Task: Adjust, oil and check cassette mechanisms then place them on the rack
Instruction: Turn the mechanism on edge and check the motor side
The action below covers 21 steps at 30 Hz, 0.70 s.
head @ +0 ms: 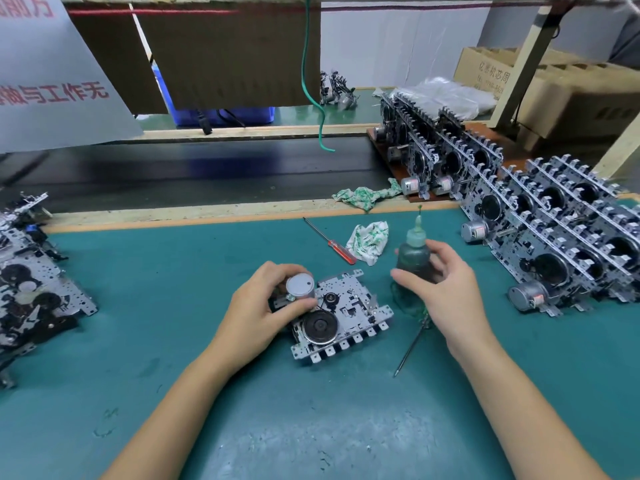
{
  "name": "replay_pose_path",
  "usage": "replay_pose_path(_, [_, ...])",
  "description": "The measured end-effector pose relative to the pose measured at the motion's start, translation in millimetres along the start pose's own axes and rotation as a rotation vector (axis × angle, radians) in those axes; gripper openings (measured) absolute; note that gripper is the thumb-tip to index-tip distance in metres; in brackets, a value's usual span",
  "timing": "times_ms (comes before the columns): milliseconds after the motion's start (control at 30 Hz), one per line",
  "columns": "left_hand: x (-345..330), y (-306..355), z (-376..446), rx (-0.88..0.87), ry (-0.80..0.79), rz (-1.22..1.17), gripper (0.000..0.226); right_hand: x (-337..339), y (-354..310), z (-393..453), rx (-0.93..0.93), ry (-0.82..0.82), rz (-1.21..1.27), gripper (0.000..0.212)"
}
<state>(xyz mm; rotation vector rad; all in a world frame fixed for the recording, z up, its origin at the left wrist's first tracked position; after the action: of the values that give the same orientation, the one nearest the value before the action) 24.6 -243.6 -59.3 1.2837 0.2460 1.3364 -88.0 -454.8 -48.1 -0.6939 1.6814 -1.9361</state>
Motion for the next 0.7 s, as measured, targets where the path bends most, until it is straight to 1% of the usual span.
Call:
replay_pose_path(33, [1, -1, -1, 0.014, -0.02, -0.015, 0.029, -1, 2, 0, 0.031, 0.004, -0.027, 0.043])
replay_pose_path(100, [1, -4, -4, 0.116, -0.062, -0.115, 0.028, -1, 5, 3, 0.091, 0.028, -0.109, 0.044])
replay_pose_path(167, [-1, -7, -5, 0.232, -0.102, -0.219, 0.026, -3, 10, 5, 0.082, 0.019, -0.161, 0.046])
replay_pose_path(233, [-1, -10, -5, 0.271, -0.126, -0.216, 0.037, -6, 16, 6, 0.013, -0.007, -0.164, 0.049])
replay_pose_path(267, [-1, -11, -5, 0.27, -0.129, -0.193, 0.037, -6, 16, 5, -0.002, 0.011, -0.137, 0.051])
replay_pose_path(300, [0, -11, -5, 0.256, -0.13, -0.154, 0.032, -4, 12, 4, 0.031, 0.072, -0.101, 0.053])
replay_pose_path(333, [1, -12, -5, 0.225, -0.126, -0.09, 0.025, 0, 3, 1, 0.131, 0.163, -0.078, 0.052])
replay_pose_path(367, [3, -12, -4, 0.187, -0.115, -0.021, 0.017, 5, -8, -4, 0.283, 0.242, -0.073, 0.049])
replay_pose_path(400, [4, -12, -3, 0.158, -0.105, 0.021, 0.016, 8, -19, -10, 0.441, 0.271, -0.07, 0.043])
replay_pose_path(433, [4, -12, -1, 0.151, -0.096, 0.025, 0.025, 8, -27, -15, 0.56, 0.237, -0.067, 0.037])
replay_pose_path(467, [4, -13, -1, 0.167, -0.09, 0.011, 0.036, 5, -30, -19, 0.618, 0.148, -0.07, 0.032])
replay_pose_path(500, [4, -13, 0, 0.19, -0.088, 0.0, 0.041, -1, -30, -22, 0.615, 0.025, -0.1, 0.033])
replay_pose_path(533, [3, -13, 2, 0.208, -0.089, -0.008, 0.042, -11, -28, -23, 0.572, -0.108, -0.17, 0.039])
replay_pose_path(600, [5, -13, 4, 0.229, -0.087, -0.048, 0.043, -28, -17, -27, 0.473, -0.343, -0.36, 0.062])
replay_pose_path(633, [7, -14, 4, 0.228, -0.1, -0.103, 0.044, -34, -10, -28, 0.437, -0.407, -0.41, 0.069])
replay_pose_path(700, [13, -14, 5, 0.214, -0.188, -0.221, 0.039, -38, -3, -29, 0.384, -0.433, -0.403, 0.072])
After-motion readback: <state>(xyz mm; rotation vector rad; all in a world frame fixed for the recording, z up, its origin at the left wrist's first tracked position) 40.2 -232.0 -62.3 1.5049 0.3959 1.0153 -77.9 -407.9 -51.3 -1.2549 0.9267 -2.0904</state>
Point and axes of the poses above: each hand's wrist, its own z-axis towards the middle knuckle, its own x-axis out of the back of the hand, y = z × x, the point moved 4 cm from there along z, towards the middle knuckle, and after that the axes turned 7 degrees about y, right-handed, at the moved point
